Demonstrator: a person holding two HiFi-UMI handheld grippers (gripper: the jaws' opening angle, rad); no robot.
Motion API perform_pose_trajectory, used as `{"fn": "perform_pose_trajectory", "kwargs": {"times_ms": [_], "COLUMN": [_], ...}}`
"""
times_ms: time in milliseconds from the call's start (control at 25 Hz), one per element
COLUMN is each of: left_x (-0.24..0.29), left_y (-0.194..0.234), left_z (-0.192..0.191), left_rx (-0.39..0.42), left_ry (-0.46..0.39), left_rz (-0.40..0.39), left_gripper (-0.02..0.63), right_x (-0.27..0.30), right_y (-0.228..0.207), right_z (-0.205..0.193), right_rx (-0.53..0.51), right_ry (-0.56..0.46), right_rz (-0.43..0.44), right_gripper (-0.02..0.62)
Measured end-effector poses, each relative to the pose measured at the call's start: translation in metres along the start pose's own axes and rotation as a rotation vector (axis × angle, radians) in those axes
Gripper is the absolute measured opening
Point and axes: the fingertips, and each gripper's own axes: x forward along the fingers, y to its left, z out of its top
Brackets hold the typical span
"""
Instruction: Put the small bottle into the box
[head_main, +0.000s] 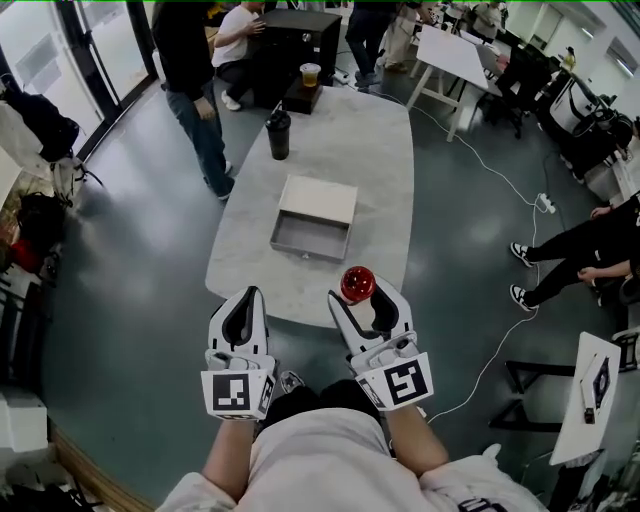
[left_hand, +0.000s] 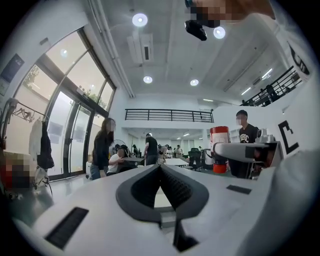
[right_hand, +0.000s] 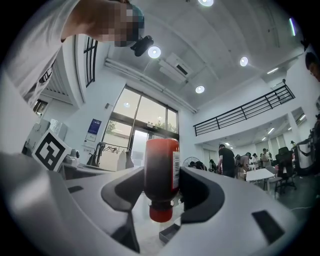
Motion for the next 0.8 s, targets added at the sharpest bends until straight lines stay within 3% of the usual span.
{"fn": "perform_pose_trajectory", "kwargs": {"times_ms": [440,800], "left_x": [0.081,0.197], "left_y": [0.044,0.074], "left_z": [-0.031,-0.05], "left_rx": [-0.052,-0.031], "left_ry": [0.034,0.103], "left_rz": [-0.055,-0.08], "left_gripper": [0.023,0.023], "right_x": [0.08,0.173], "right_y": [-0.034,-0.107], "right_z": [-0.039,-0.075], "right_rx": [0.015,0.11], "right_ry": [0.058,0.083], "right_rz": [-0.032,-0.023], "right_gripper": [0.227,0.227]}}
